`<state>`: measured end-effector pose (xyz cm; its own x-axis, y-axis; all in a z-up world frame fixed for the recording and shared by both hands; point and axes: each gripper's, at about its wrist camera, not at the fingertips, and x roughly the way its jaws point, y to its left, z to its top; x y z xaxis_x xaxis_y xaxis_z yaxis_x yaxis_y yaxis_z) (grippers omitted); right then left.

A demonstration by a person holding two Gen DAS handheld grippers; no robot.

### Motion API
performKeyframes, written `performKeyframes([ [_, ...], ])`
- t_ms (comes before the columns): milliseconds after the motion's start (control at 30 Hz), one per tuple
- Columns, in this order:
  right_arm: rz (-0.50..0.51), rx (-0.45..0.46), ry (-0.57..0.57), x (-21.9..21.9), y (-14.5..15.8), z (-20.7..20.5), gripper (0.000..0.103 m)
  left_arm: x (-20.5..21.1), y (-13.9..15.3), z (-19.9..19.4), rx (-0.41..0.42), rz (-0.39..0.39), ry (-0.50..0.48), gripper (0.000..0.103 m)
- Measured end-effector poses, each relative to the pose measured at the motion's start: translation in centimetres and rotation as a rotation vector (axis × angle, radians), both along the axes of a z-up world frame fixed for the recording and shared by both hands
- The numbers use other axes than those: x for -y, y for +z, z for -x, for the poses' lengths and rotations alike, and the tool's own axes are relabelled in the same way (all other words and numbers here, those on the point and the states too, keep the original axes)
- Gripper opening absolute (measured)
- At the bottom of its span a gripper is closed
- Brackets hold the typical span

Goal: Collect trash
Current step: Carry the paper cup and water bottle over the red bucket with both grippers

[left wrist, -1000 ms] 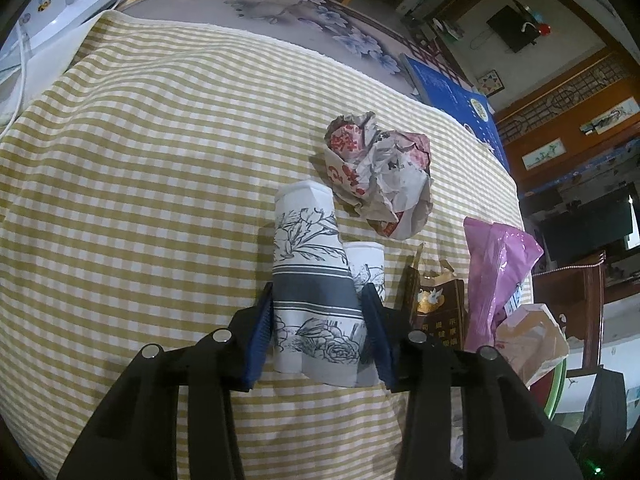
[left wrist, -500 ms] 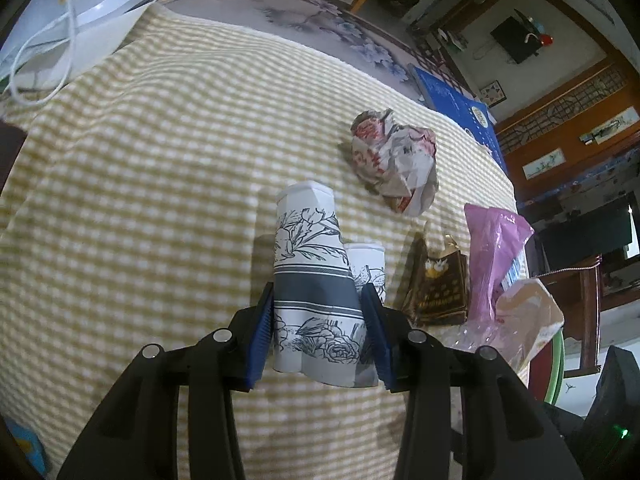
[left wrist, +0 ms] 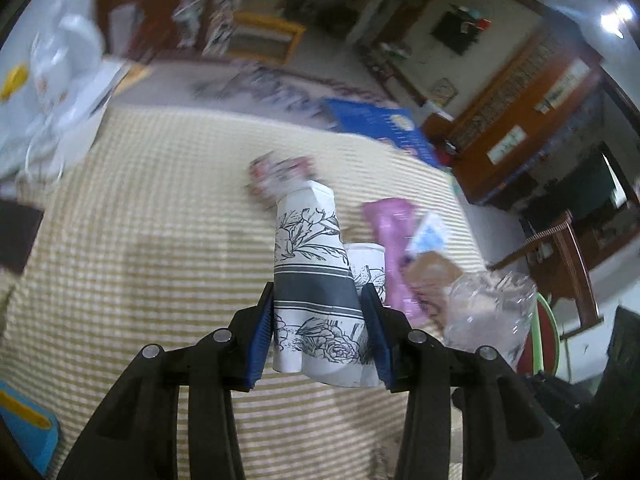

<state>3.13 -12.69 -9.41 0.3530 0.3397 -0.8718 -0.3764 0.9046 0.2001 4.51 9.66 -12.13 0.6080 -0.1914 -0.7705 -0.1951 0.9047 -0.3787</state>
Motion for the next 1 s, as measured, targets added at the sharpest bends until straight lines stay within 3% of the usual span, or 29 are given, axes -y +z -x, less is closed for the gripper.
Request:
performKeyframes([
  [167,-0.008,0.145,-0.121,4.4,3.8,0.8,0.048,4.5,3.6,-0.2,0.087,-0.069,-0.104,0.040],
  [333,-0.013,0.226,-0.227,8.3,5.7,1.1,0.048,8.6,5.5,-0.5,0.135,-0.110,-0.187,0.040],
  [700,0.005,0.294,-0.397,16.7,7.3,1.7,0.048,17.3,7.2,-1.6,0.179,-0.116,-0.318,0.040],
  [1000,-0.027,0.267,-0.468,23.3,6.5,0.1,0.048,23.6,6.8,-3.8,0.164,-0.124,-0.367,0.040],
])
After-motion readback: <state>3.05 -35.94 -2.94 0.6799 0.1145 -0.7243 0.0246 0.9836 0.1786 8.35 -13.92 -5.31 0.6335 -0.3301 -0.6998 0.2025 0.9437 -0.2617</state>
